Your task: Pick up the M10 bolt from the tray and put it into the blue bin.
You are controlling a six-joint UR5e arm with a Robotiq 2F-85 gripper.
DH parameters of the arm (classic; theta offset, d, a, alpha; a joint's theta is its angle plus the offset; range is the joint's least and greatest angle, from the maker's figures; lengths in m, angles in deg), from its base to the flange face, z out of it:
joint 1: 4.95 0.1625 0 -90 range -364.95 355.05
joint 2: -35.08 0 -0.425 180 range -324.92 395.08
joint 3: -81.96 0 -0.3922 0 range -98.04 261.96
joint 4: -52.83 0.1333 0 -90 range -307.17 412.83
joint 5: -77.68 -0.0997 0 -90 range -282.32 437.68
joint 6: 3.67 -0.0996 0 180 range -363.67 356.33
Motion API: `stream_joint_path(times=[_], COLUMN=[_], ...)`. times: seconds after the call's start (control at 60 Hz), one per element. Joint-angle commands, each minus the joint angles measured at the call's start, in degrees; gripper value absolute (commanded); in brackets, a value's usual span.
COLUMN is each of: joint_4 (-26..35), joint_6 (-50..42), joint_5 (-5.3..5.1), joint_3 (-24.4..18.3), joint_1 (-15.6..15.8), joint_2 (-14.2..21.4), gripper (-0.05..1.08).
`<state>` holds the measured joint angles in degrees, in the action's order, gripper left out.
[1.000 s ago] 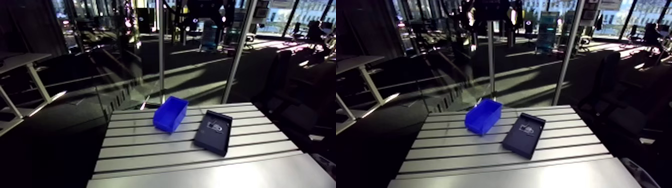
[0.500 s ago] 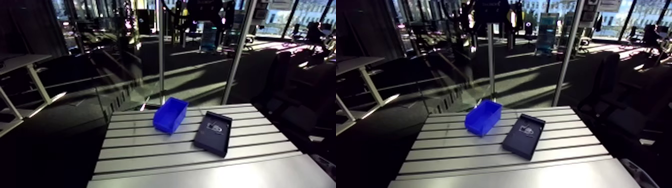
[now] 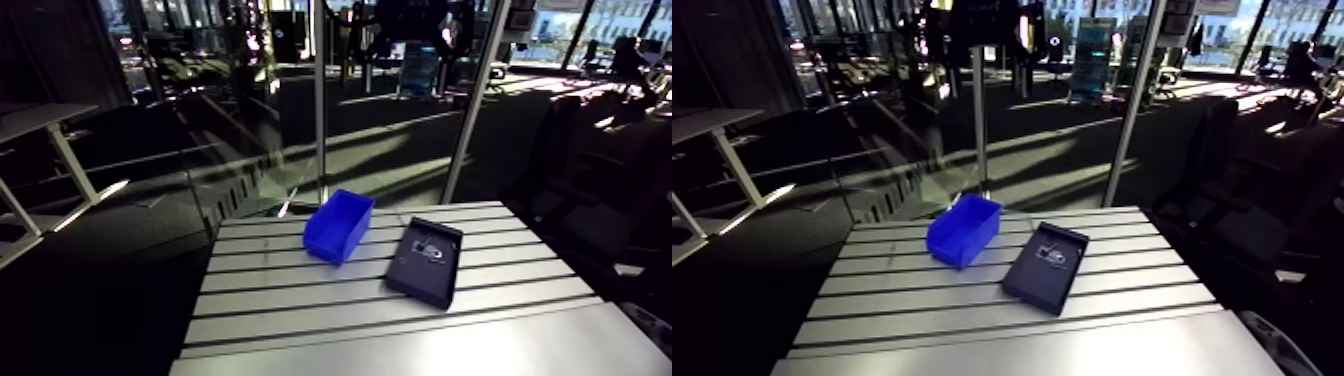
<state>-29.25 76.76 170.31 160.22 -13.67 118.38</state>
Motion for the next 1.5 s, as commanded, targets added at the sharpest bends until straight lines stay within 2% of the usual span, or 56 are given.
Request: stream_joint_path(times=[0.017,0.133,0.3,0.5,0.683,0.9,1.05,1.133,1.283,1.5], joint_4=[0.04,-0.12,-0.36,-6.94,-8.63,-12.97,-20.5,-24.06,-25.69,-25.98], joint_6=[-8.77,-12.14,-17.18,-20.95,-23.1,-29.65,-30.3,-30.21,-29.98,-30.3], joint_5=[-0.01,-0.38,-0.23,0.06,0.22,0.31,0.05,-0.55,0.12,-0.03], joint_3=[-0.11,0.28,-0.08,0.6,1.48,4.13,7.78,9.8,11.91,13.42], joint_1=[-3.06,-3.77,-5.33,-6.06,-6.06,-6.23,-6.63,-7.66,-7.9,-8.66], joint_2=[-0.8,-2.39,-3.52,-4.83,-6.72,-9.31,-9.43,-9.43,-9.59,-10.45], gripper=[0.01,0.01,0.01,0.01,0.01,0.01,0.01,0.01,0.01,0.01])
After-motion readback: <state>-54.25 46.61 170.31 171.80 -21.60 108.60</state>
